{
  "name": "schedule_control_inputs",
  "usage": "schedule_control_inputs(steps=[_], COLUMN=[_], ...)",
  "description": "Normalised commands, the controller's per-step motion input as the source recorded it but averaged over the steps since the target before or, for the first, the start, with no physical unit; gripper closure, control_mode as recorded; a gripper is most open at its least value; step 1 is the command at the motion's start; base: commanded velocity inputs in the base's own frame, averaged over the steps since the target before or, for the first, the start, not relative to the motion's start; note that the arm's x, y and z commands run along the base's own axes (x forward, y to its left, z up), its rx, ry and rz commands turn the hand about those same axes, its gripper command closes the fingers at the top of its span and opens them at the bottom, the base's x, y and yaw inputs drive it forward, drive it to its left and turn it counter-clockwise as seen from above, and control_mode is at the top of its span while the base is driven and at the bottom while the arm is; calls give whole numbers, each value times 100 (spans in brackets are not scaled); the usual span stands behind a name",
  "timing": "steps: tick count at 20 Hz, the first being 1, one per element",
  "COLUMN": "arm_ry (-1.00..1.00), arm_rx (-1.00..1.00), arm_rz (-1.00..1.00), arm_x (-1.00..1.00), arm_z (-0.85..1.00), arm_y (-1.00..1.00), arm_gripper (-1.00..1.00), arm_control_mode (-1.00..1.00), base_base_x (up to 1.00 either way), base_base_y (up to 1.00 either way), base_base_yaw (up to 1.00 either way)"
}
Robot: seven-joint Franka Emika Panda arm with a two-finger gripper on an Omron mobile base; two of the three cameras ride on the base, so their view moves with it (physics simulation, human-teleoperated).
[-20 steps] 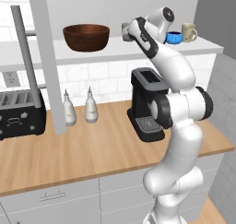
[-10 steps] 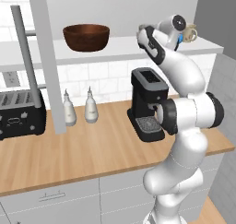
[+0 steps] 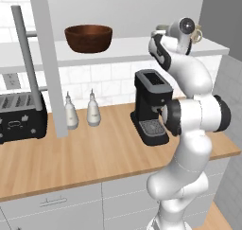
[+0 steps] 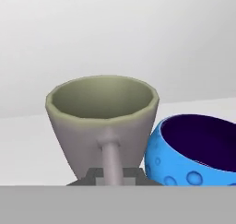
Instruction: Gather all objects into one cabinet and sort the glasses and bowls to opposite sides.
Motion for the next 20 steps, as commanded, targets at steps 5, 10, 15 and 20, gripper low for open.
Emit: schedule_control_inputs(steps=[5,10,15,20], arm_ry=[0,0,0,2], arm_rx=[0,0,0,4], arm_rz=[-16,-12,-10,-5], arm_x=[0,0,0,0], arm_z=[0,0,0,0], arm_y=[-26,0,0,0], arm_gripper=[100,100,100,-100], arm_control_mode=[-100,-100,-100,-100], base_base_x=[0,0,0,0], base_base_y=[0,0,0,0], base_base_yaw=[0,0,0,0])
